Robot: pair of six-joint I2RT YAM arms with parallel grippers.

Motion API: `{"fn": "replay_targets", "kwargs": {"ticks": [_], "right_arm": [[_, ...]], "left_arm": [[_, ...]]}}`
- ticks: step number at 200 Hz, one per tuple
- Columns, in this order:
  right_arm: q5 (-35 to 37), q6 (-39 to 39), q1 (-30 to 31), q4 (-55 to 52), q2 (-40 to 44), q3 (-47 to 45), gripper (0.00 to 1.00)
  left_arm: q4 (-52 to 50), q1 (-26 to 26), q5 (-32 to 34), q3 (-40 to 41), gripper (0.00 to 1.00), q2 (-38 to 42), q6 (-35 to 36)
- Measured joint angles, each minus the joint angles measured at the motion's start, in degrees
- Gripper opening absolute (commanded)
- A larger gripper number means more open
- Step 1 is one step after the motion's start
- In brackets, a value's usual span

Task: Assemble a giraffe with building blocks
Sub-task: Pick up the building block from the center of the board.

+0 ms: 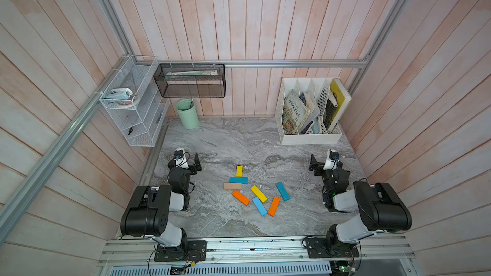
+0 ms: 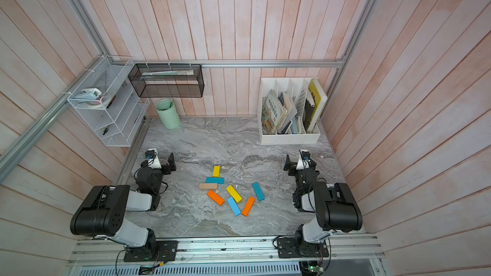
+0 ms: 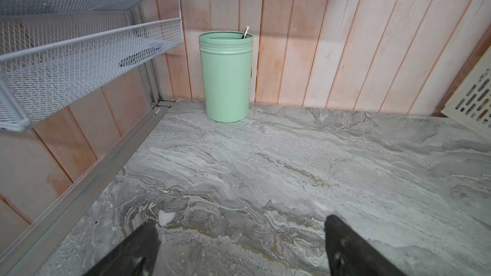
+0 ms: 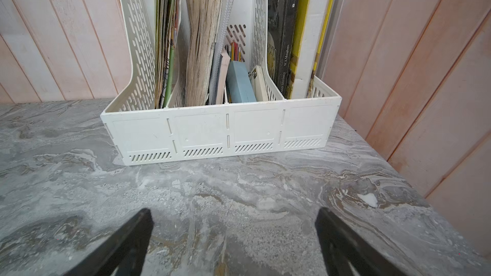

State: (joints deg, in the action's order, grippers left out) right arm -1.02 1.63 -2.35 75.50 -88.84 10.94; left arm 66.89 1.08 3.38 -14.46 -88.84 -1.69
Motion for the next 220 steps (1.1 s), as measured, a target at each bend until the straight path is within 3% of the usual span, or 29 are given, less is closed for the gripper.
{"fn": "replay_targets", "kwargs": {"ticks": [186,220], "right_arm": [[0.3,0.0,0.0,0.0,0.0,0.0,0.98],[2.4,0.2,0.2,-2.2,1.8,0.3,0.98]], "left_arm": [[-0.2,0.0,-0.4,0.0,1.00,0.0,0.0],[-8.5,-0.2,-1.7,-3.3,1.00,4.4,0.7]]}}
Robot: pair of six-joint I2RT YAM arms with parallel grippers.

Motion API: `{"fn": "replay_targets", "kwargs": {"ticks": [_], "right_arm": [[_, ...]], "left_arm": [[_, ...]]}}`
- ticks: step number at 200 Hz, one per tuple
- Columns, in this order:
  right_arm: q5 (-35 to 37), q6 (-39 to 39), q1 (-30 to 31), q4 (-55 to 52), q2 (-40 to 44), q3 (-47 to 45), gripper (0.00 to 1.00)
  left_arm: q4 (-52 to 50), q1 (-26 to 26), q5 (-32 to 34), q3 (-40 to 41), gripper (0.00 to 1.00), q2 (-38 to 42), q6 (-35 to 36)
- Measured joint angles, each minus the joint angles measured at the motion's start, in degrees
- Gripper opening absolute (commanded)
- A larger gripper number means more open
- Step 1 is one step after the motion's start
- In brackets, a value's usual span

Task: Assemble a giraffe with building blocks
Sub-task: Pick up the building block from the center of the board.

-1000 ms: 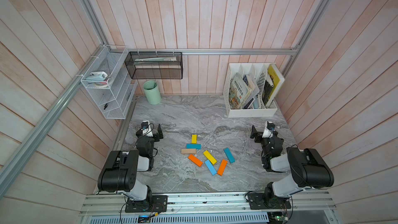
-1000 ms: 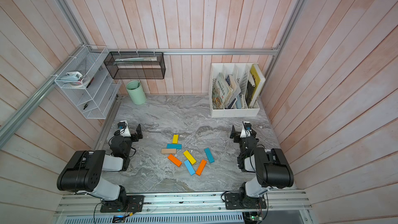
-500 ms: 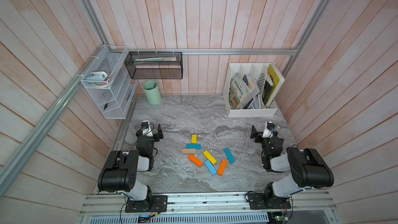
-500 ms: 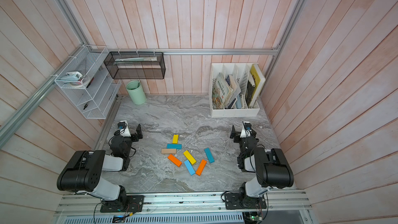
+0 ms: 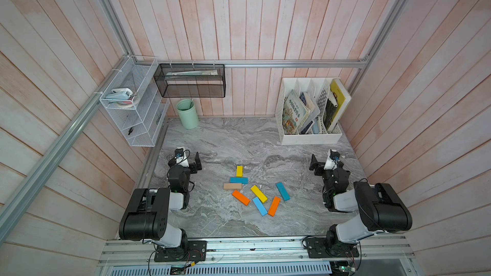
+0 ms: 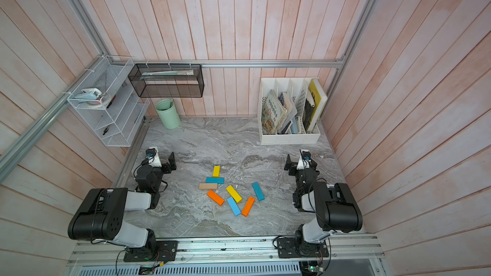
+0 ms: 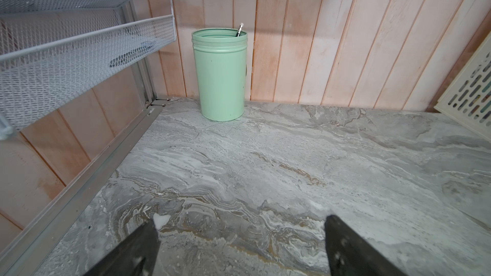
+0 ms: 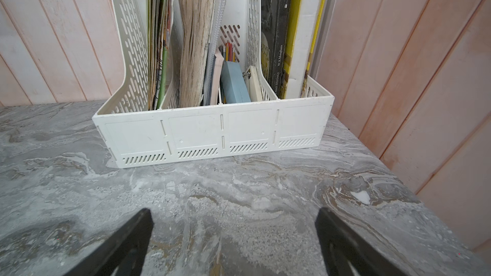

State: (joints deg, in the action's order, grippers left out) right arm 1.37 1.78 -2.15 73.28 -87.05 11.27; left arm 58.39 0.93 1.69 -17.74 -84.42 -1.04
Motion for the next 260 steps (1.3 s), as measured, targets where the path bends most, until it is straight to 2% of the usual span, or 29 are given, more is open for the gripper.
{"fn": "replay_targets", "kwargs": {"ticks": [21,53,80,112,127,156,162,174,183,194,203,224,250,260], "right_arm": [[3.8,-1.0,2.7,-5.9,5.3,2.6,0.98],[12.5,-2.9,11.5,-15.5,10.0,11.7,0.98],[17.4,-0.3,16.7,-28.5,10.9,21.6,0.98],[19.0,2.7,20.5,-49.3,7.1,38.1,0.98],[18.9,4.3,21.2,-56.2,5.0,42.6,0.98],[18.9,8.0,21.1,-66.4,4.0,43.4,0.97],[18.7,8.6,21.1,-68.2,4.0,43.4,0.92],[17.9,10.1,21.1,-71.0,4.0,43.4,0.88],[17.1,11.3,21.1,-73.4,3.9,43.7,0.89],[16.1,13.4,21.1,-77.1,3.4,45.1,0.94],[15.1,15.2,21.1,-80.1,2.2,47.2,0.95],[12.3,17.7,21.0,-84.6,-1.1,51.7,0.87],[10.3,19.7,21.0,-86.8,-2.1,50.5,0.82],[9.8,20.6,21.0,-87.0,-2.1,49.2,0.81]], "left_arm": [[-4.4,-2.0,0.3,-2.8,1.00,4.7,1.6],[-8.3,-7.3,1.7,-5.5,1.00,9.2,3.7],[-22.6,-8.7,1.4,-16.4,1.00,9.0,0.2],[-43.1,-9.3,-4.6,-37.4,1.00,2.7,-5.5],[-51.4,-11.2,-7.0,-44.9,1.00,-0.6,-6.2],[-67.0,-19.3,-6.8,-57.2,1.00,-7.5,-3.9],[-70.2,-21.2,-6.3,-60.1,1.00,-9.5,-3.1],[-75.5,-24.6,-5.2,-65.0,1.00,-13.0,-2.0],[-79.2,-26.8,-4.4,-68.0,1.00,-15.6,-1.4],[-83.3,-28.7,-3.9,-70.7,1.00,-18.2,-1.0],[-86.8,-29.7,-3.3,-72.8,1.00,-20.1,-1.1],[-94.9,-30.3,-2.6,-78.4,1.00,-24.5,-1.8],[-103.8,-30.1,-2.4,-86.4,1.00,-30.1,-3.9],[-106.2,-30.1,-2.4,-88.0,0.91,-31.5,-4.7]]}}
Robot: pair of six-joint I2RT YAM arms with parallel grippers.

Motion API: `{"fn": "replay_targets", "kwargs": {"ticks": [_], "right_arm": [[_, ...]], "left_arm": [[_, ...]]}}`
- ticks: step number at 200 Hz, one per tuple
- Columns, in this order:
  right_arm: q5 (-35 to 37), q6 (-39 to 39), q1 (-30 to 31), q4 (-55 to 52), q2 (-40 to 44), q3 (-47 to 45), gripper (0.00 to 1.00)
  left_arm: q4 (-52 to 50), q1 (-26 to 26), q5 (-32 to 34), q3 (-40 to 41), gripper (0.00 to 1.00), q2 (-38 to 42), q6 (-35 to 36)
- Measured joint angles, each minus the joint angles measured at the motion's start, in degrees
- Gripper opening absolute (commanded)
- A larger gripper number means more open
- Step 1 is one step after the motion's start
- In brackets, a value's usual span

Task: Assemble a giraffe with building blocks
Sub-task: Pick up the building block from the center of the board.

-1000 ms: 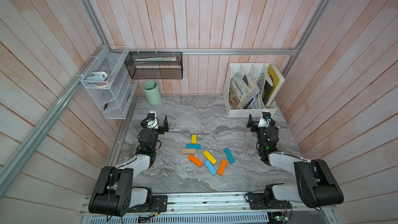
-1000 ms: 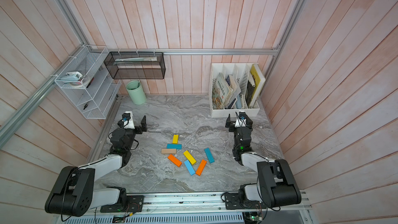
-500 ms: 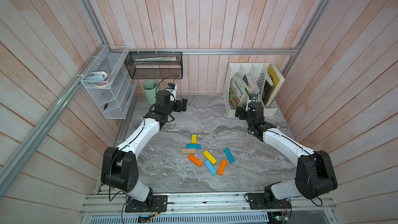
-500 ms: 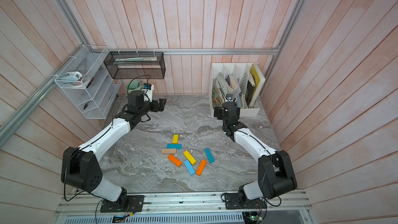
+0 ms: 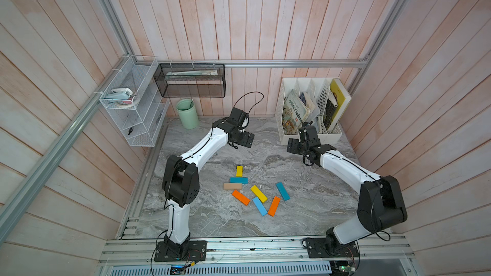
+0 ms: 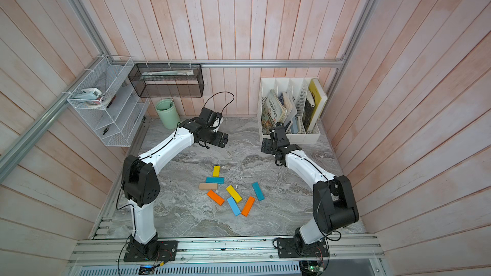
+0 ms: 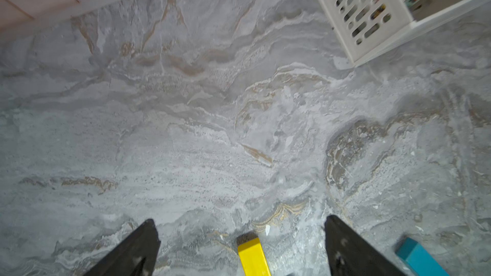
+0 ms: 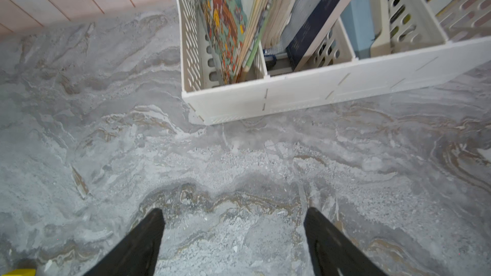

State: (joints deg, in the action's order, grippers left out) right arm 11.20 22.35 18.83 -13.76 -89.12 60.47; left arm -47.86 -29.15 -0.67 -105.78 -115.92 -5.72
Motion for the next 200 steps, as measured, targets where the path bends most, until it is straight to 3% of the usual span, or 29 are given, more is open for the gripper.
{"fn": "replay_targets", "kwargs": {"ticks": [31,54,123,200], "right_arm": [[-0.6,1.3,0.0,-0.1,0.0,-3.2,0.82],[-0.6,1.7,-0.1,0.0,0.0,-3.5,0.83],[-0.8,2.4,-0.1,0.5,0.6,-5.9,0.84],[-0.8,3.6,-0.1,2.4,1.4,-8.5,0.84]], "left_arm": [[-5.6,-0.5,-0.4,-0.5,0.83,-1.3,-3.3],[-7.1,-0.7,-1.5,0.6,0.82,-1.3,-6.1],[-6.8,-1.7,-6.5,14.9,0.82,-0.2,-13.2],[-6.8,-2.4,-6.6,14.3,0.79,-0.1,-15.3]]}}
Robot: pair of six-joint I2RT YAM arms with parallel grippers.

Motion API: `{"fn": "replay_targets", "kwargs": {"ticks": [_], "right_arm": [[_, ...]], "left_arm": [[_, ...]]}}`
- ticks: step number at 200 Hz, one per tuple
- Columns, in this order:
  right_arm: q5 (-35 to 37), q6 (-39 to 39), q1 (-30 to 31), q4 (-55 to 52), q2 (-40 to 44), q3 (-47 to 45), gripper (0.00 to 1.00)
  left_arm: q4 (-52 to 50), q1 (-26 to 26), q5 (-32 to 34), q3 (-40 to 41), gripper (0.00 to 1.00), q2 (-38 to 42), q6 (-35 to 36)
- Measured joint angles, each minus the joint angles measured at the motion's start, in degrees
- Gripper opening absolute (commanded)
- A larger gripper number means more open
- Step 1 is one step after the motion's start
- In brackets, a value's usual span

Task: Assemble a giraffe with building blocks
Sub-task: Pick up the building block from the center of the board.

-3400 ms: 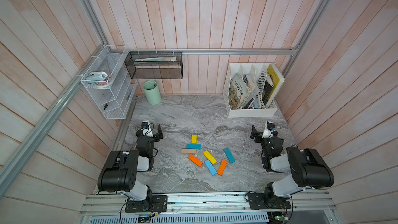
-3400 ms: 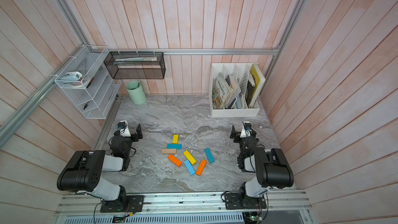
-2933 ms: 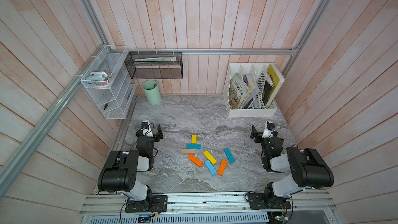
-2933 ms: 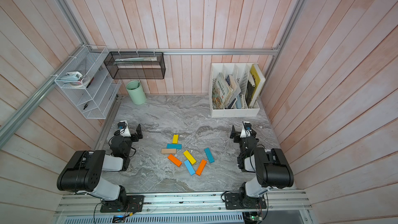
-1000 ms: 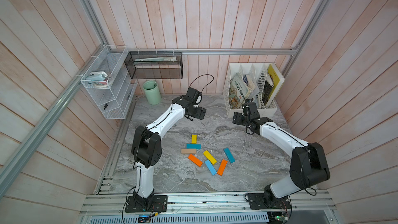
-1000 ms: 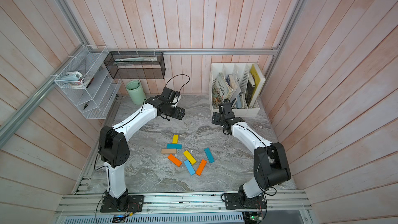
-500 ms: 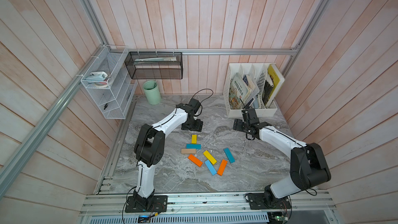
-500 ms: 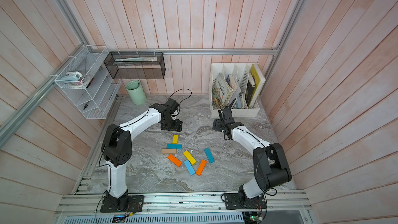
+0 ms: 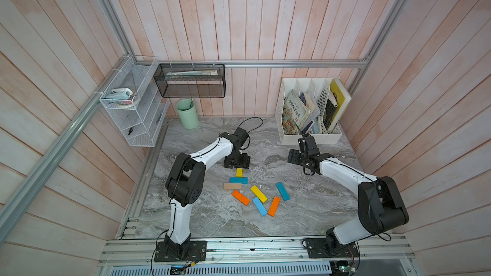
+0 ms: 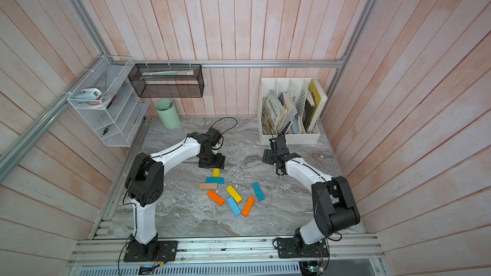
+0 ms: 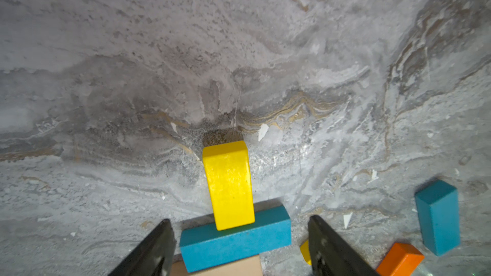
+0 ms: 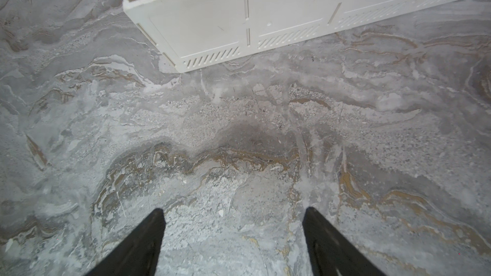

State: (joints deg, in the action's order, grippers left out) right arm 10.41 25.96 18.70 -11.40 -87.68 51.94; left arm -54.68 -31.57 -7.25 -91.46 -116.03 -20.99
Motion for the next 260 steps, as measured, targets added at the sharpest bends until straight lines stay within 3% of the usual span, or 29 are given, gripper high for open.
{"fn": "replay_targets", "kwargs": {"ticks": [127,219,241,260], "right_arm": [[0.0,0.6,0.0,1.5,0.4,-0.6,0.85],[0.0,0.8,0.0,2.4,0.3,-0.7,0.84],[0.0,0.9,0.0,2.4,0.3,-0.7,0.85],[0.0,0.9,0.0,2.5,0.3,-0.7,0.85]], "left_arm": [[0.4,-0.2,2.1,0.0,0.77,-5.6,-0.3],[0.7,-0.2,3.2,0.0,0.57,-5.6,-1.2],[0.7,-0.2,3.2,0.0,0.41,-5.6,-1.6],[0.7,-0.2,3.3,0.0,0.39,-5.6,-2.2]]}}
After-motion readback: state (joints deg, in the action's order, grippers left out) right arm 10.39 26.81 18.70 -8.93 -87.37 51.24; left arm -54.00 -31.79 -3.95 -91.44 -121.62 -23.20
